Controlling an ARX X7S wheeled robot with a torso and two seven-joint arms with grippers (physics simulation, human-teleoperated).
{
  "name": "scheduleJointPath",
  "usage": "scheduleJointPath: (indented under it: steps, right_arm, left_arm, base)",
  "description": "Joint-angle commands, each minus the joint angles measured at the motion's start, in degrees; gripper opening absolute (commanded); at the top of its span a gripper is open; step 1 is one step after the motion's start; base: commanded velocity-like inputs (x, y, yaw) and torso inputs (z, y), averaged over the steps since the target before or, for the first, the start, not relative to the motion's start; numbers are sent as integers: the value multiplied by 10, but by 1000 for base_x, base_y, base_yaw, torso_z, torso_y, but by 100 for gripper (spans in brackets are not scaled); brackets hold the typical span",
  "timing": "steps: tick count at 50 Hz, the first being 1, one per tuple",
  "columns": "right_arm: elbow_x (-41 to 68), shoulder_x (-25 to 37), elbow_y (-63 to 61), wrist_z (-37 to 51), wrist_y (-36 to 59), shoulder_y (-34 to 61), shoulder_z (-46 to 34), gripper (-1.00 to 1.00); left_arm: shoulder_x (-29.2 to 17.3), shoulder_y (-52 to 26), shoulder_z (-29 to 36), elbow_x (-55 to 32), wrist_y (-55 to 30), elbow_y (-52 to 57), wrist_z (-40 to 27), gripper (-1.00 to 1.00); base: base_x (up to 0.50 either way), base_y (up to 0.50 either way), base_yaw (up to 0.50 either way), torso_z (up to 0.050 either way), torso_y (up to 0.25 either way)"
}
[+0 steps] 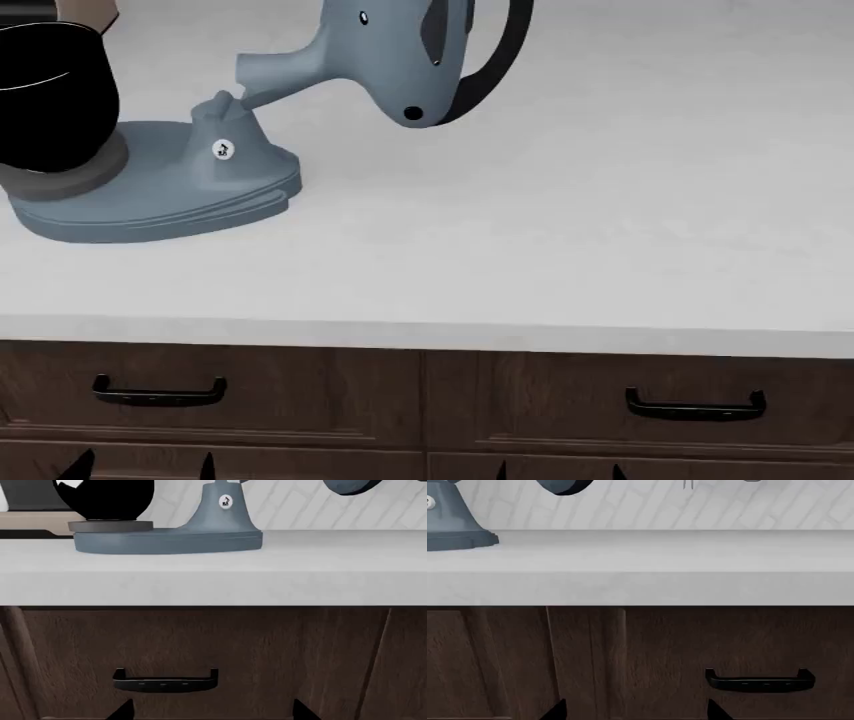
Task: Close the stand mixer head.
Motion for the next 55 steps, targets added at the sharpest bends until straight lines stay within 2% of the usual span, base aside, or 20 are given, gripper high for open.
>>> scheduleJointPath:
  steps: [1,9,10,15,16,17,18,31,34,35,38,42,43,48,55]
  right_arm:
    - [11,11,-3,15,-1,-3,-15,100]
    - [38,24,-9,20,-21,-8,-26,100]
    - [39,25,-8,22,-22,-7,-27,100]
    - [50,31,-8,27,-22,-7,-31,100]
    - [86,0,86,86,-86,-86,66,100]
    - [34,2,0,22,-81,-99,-20,100]
    - [33,2,-35,22,-78,-98,-22,100]
    - [56,30,-27,46,-76,-90,-55,100]
    - [89,44,-62,17,-24,-79,-70,100]
    - [93,52,-114,19,17,-80,-76,100]
    - [108,65,-210,30,102,-70,-78,100]
    - [150,79,-313,36,190,-31,-65,100]
    - [155,84,-347,48,220,-19,-60,100]
    - [192,100,-414,61,280,15,-34,100]
    - [222,112,-431,62,312,32,-16,100]
  left_arm:
    - [-9,4,11,-9,0,5,-11,100]
    - [-26,7,23,-33,15,9,-20,100]
    - [-29,14,25,-41,45,10,-10,100]
    - [-38,18,36,-46,37,18,-7,100]
    - [-7,12,86,86,86,-86,-86,100]
    - [-38,61,54,0,0,0,-42,100]
    - [-7,64,22,10,-15,86,-4,100]
    - [-27,62,42,-12,-2,87,-40,100]
    - [-32,65,39,-29,12,104,-39,100]
    - [-33,60,36,-46,-2,118,-36,100]
    - [-43,58,46,-24,-45,197,-48,100]
    - [-52,23,48,2,-158,336,-62,100]
    - [-52,4,48,4,-208,374,-64,100]
    - [-59,-40,60,28,-293,452,-72,100]
    - [-72,-69,52,32,-338,495,-74,100]
  base:
    - [0,0,0,0,0]
    - [0,0,0,0,0]
    - [0,0,0,26,0]
    - [0,0,0,50,0]
    - [0,0,0,0,0]
    - [0,0,0,0,0]
    - [0,0,0,0,0]
    - [0,0,0,-12,0]
    - [0,0,0,21,0]
    - [0,0,0,50,0]
    - [0,0,0,50,0]
    - [0,0,0,50,0]
    - [0,0,0,50,0]
    - [0,0,0,50,0]
    - [0,0,0,50,0]
